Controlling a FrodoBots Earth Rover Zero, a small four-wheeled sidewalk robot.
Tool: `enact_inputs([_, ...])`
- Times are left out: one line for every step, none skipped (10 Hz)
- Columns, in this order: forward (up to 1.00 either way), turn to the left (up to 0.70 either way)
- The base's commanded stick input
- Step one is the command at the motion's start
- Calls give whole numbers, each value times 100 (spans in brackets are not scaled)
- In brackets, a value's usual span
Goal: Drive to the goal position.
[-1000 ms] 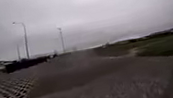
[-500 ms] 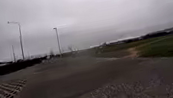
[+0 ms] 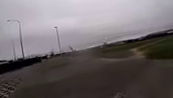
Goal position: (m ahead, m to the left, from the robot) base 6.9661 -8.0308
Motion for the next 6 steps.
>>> enact_inputs([85, 0])
enact_inputs([85, 0])
enact_inputs([85, 0])
enact_inputs([85, -8])
enact_inputs([85, -34])
enact_inputs([85, -34])
